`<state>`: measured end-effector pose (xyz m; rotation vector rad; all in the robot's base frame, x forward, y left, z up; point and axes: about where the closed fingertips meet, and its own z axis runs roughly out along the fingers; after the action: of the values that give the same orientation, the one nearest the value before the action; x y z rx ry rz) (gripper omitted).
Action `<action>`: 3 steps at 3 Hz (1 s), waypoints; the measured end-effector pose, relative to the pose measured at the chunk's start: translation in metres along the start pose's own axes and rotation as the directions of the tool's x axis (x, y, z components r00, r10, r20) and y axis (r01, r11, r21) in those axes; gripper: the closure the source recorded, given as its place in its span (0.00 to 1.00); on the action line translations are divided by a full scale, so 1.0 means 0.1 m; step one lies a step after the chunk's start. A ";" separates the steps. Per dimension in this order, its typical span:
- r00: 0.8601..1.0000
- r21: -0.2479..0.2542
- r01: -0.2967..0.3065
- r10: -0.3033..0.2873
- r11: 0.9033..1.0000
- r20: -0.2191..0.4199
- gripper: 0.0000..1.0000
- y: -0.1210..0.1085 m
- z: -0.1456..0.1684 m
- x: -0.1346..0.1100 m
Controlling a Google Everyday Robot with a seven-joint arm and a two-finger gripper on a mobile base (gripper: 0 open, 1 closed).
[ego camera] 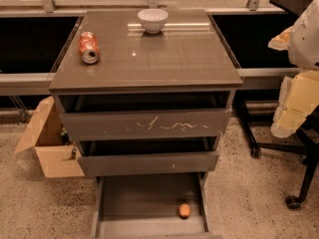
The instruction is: Pick orange from bottom drawer and place on counter
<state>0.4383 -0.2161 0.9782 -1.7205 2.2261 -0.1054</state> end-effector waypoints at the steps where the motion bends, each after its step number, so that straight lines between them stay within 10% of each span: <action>1: 1.000 0.010 0.003 -0.003 1.000 0.008 0.00 -0.01 0.00 -0.01; 3: 0.995 -0.026 0.020 -0.018 0.999 0.098 0.00 0.00 0.31 -0.05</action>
Offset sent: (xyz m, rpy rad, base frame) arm 0.0121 0.0074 -0.0298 0.1100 -0.0191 0.0510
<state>0.4482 -0.2073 0.9497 -1.7227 2.1510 0.0040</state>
